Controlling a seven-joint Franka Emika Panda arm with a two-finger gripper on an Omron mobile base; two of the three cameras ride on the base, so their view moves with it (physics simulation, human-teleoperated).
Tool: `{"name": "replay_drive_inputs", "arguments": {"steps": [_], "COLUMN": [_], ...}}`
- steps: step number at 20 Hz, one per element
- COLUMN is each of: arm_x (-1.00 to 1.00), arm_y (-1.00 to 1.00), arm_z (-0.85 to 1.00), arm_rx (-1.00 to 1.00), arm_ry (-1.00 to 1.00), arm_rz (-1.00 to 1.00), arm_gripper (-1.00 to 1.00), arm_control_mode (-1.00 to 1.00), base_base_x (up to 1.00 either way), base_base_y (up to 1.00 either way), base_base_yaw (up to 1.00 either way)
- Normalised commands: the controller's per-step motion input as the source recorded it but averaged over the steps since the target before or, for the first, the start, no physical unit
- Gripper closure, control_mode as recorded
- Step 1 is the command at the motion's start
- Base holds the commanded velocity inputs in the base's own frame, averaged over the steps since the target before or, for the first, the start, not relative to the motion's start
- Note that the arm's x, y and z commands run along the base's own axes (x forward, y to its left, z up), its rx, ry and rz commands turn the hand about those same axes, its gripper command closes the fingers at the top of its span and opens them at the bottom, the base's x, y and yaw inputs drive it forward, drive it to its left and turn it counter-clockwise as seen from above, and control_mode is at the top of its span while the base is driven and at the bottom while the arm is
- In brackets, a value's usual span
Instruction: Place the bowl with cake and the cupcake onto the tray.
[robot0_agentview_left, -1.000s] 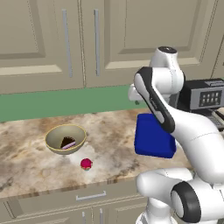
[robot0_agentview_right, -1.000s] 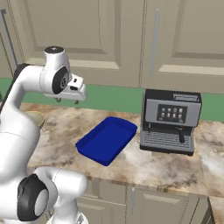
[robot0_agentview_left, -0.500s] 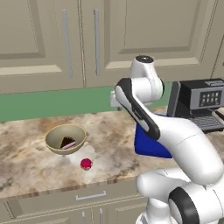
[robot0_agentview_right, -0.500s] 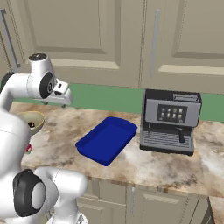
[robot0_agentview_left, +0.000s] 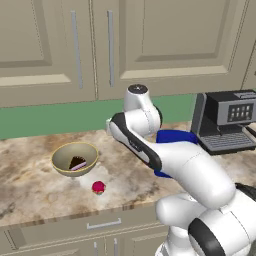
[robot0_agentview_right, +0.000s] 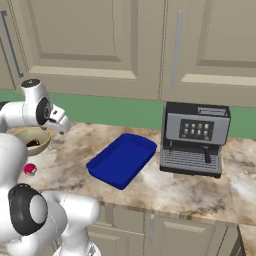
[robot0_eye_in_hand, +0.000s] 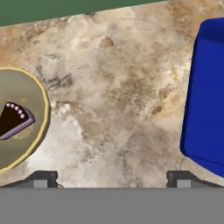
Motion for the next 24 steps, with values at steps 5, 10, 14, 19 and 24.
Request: {"name": "replay_drive_inputs", "arguments": {"steps": [5,10,14,19,24], "arm_x": [0.47,0.46,0.42,0.32,0.24], "arm_y": [0.49,0.53,0.34,0.27,0.22], "arm_z": [-0.41,-0.56,-0.38,-0.13,-0.18], "arm_rx": [0.01,0.02,0.02,0.02,0.03], "arm_ry": [0.0,0.01,0.01,0.01,0.06], "arm_rz": [-0.18,-0.15,-0.07,0.0,0.0], "arm_gripper": [-1.0,-1.0,-1.0,-1.0,-1.0], "arm_control_mode": [-1.0,-1.0,-1.0,-1.0,-1.0], "base_base_x": [0.0,0.0,0.0,0.0,0.0], "base_base_y": [0.0,0.0,0.0,0.0,0.0], "base_base_yaw": [0.0,0.0,0.0,0.0,0.0]}}
